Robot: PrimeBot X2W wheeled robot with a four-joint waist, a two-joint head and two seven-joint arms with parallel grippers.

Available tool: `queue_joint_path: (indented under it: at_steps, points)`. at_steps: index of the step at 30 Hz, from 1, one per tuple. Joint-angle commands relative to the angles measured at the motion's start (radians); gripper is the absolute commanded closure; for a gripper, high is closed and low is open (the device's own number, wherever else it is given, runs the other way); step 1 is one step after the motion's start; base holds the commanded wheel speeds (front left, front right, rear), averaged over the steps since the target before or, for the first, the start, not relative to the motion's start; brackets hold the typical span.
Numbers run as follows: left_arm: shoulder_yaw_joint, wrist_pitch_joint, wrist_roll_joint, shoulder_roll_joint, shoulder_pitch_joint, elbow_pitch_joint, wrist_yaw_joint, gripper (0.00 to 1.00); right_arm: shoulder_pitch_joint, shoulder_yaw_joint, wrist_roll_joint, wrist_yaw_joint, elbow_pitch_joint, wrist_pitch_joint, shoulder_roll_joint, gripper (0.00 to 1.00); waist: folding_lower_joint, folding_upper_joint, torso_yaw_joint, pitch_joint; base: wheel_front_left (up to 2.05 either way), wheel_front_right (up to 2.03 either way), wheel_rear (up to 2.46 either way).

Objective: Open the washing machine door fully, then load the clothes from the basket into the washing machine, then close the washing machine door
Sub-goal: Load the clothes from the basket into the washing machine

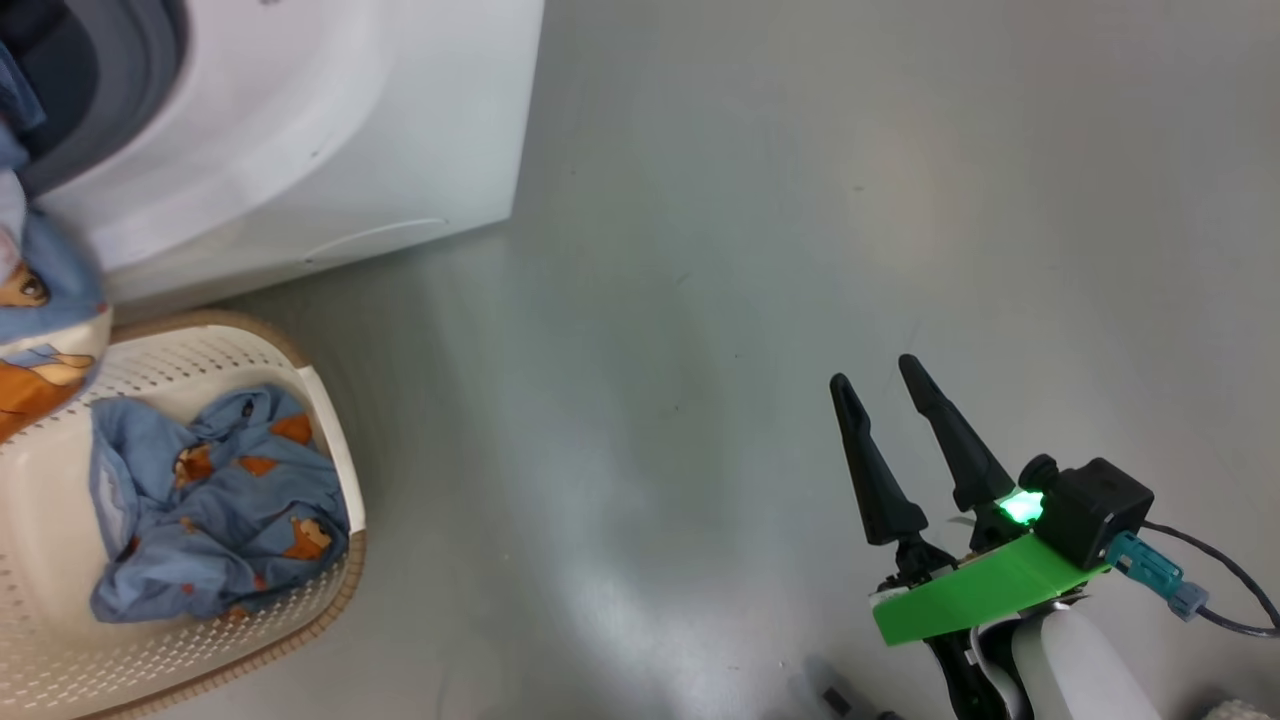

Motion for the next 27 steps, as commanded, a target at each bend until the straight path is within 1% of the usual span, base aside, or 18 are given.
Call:
queue_joint_path:
  at_steps: [1,11,17,21,23,27]
  points:
    - [0.006,0.016,-0.017,0.067,-0.071,0.013,-0.003,1.00,-0.007,0.028,0.013,0.002,-0.019,-0.012,-0.002,0.00,-0.0001,0.0000,-0.012,0.023,0.00,0.00,0.00]
    - [-0.148,0.124,-0.094,0.091,-0.347,0.192,-0.003,1.00,-0.019,0.063,0.029,0.002,-0.012,-0.012,-0.002,0.00,-0.0001,0.0000,-0.022,0.084,0.00,0.00,0.00]
    - [-0.221,0.196,-0.130,0.101,-0.454,0.287,-0.003,1.00,-0.021,0.109,0.046,0.002,0.015,-0.012,-0.002,0.00,-0.0001,0.0000,-0.033,0.111,0.00,0.00,0.00]
    - [-0.253,0.233,-0.156,0.120,-0.517,0.327,-0.003,1.00,-0.018,0.133,0.061,0.002,0.016,-0.012,-0.002,0.00,-0.0001,0.0000,-0.049,0.131,0.00,0.00,0.00]
    - [-0.261,0.241,-0.170,0.125,-0.548,0.339,-0.003,1.00,-0.017,0.143,0.065,0.002,0.016,-0.012,-0.002,0.00,-0.0001,0.0000,-0.055,0.138,0.00,0.00,0.00]
    - [-0.262,0.194,-0.166,0.130,-0.591,0.350,-0.003,1.00,-0.011,0.153,0.068,0.002,0.019,-0.012,-0.002,0.00,-0.0001,0.0000,-0.061,0.144,0.00,0.00,0.00]
